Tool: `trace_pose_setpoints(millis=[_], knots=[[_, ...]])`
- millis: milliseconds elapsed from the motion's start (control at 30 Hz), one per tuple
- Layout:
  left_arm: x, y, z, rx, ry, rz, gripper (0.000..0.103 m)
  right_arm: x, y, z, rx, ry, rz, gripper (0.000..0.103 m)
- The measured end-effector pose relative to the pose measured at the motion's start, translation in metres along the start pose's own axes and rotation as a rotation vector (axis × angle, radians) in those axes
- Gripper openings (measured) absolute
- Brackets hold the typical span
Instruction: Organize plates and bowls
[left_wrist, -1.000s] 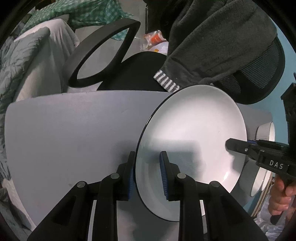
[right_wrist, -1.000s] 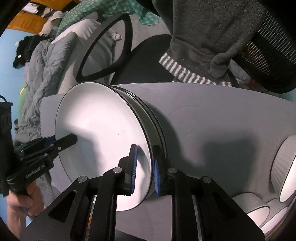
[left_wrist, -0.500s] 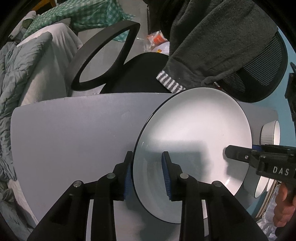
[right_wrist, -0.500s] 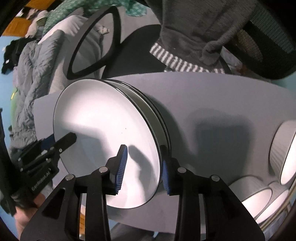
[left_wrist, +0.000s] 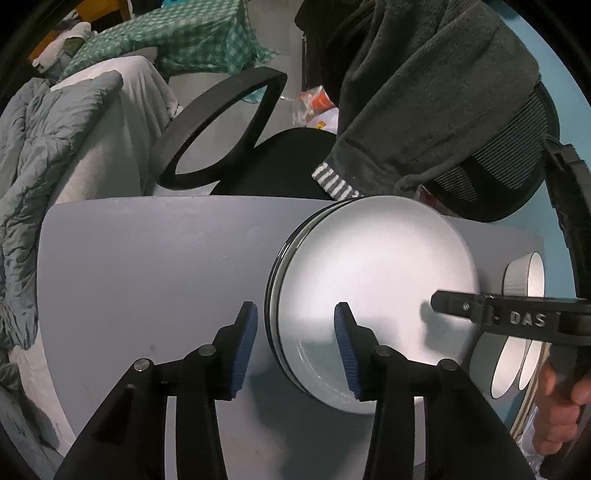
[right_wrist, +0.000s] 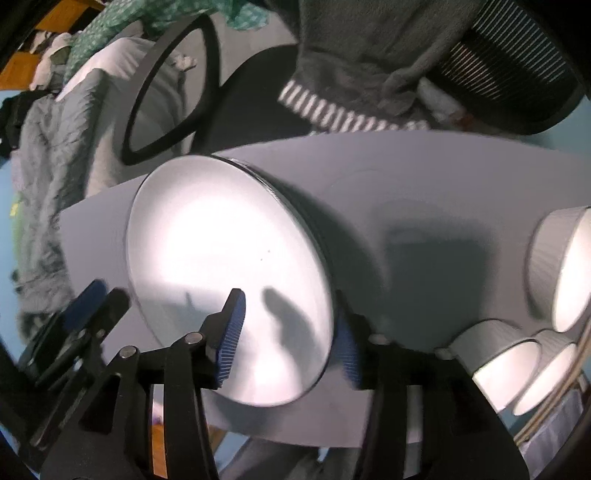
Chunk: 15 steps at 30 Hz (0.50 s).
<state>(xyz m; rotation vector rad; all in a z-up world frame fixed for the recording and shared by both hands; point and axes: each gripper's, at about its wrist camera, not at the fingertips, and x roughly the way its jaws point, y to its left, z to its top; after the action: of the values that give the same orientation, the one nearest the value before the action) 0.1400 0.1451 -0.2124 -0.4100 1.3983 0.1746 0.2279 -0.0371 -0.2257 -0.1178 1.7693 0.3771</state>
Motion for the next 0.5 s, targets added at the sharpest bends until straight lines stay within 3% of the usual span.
trace_pose_setpoints(millis=[167,367,500], knots=[[-0.009,-0.003,-0.005,-0.006,-0.015,-0.014,0.045,-0.006,0.000,0.001,0.002,-0.026,0.037,0.055],[-0.035,-0.002,-0.014,-0.026,-0.072,-0.009,0.051,-0.028,0.009,-0.010,-0.038,-0.121,-0.033,0.055],[-0.055,-0.002,-0.021,-0.023,-0.114,-0.003,0.052,-0.050,0.016,-0.022,-0.082,-0.229,-0.104,0.056]])
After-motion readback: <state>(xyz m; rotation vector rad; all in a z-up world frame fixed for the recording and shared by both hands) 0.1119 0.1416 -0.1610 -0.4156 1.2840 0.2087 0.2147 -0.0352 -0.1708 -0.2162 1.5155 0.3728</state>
